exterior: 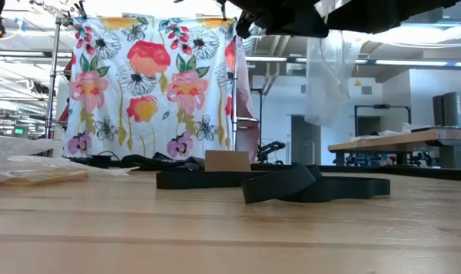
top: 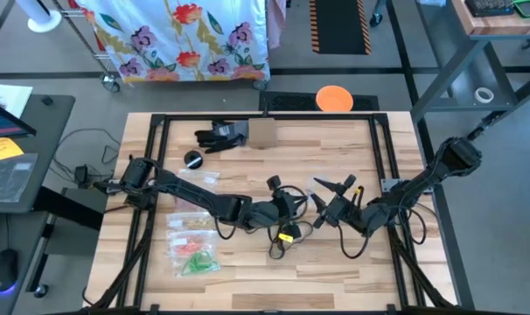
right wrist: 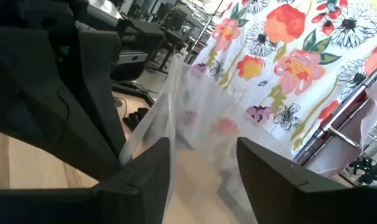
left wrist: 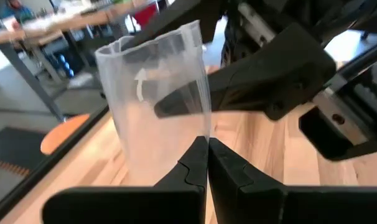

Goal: Sort rubber bands
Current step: Open the transparent zip bag

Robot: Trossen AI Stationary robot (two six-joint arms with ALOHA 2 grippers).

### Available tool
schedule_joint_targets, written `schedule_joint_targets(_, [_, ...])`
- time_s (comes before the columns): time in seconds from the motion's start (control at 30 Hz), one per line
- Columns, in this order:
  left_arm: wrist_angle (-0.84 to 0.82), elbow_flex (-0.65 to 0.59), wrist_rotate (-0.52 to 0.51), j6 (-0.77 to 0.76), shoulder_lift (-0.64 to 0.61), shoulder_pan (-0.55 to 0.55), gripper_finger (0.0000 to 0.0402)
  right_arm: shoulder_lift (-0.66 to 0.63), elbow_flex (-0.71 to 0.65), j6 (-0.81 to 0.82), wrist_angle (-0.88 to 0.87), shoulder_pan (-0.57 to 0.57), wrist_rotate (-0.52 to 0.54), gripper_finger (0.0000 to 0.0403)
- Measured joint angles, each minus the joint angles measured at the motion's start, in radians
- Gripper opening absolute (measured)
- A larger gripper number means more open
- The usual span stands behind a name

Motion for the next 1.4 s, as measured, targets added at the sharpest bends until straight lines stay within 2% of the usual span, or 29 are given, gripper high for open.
schedule_joint_targets(0.13, [-0.156, 0.047, 0.0, -0.065, 0.0, 0.012, 0.0, 0.0, 0.0, -0.06, -0.009, 0.009, 0.0, 0.0166])
schedule_joint_targets(0.23, [-0.214, 0.059, 0.0, -0.083, 0.0, 0.016, 0.0, 0.0, 0.0, -0.122, -0.051, 0.027, 0.003, 0.0161])
schedule_joint_targets(0.4, [-0.223, 0.061, 0.012, -0.094, 0.0, 0.016, 0.0, 0.0, 0.0, -0.202, -0.111, 0.05, 0.003, 0.016])
schedule_joint_targets(0.77, [-0.215, 0.061, 0.068, -0.128, 0.0, 0.024, 0.0, 0.0, 0.0, -0.34, -0.127, 0.058, 0.002, 0.0156])
schedule_joint_targets(0.9, [-0.216, 0.061, 0.069, -0.128, 0.0, 0.024, 0.0, 0.0, 0.0, -0.339, -0.129, 0.053, -0.004, 0.0124])
schedule_joint_targets(1.13, [-0.217, 0.061, 0.069, -0.124, 0.0, 0.024, 0.0, 0.0, 0.0, -0.312, -0.144, 0.053, -0.077, 0.0016])
schedule_joint_targets(1.23, [-0.222, 0.061, 0.069, -0.109, 0.0, 0.024, 0.0, 0.0, 0.0, -0.26, -0.163, 0.051, -0.069, 0.0006])
schedule_joint_targets(1.4, [-0.23, 0.061, 0.039, -0.092, -0.014, 0.012, 0.0, 0.0, 0.0, -0.15, -0.163, 0.047, 0.031, 0.0002])
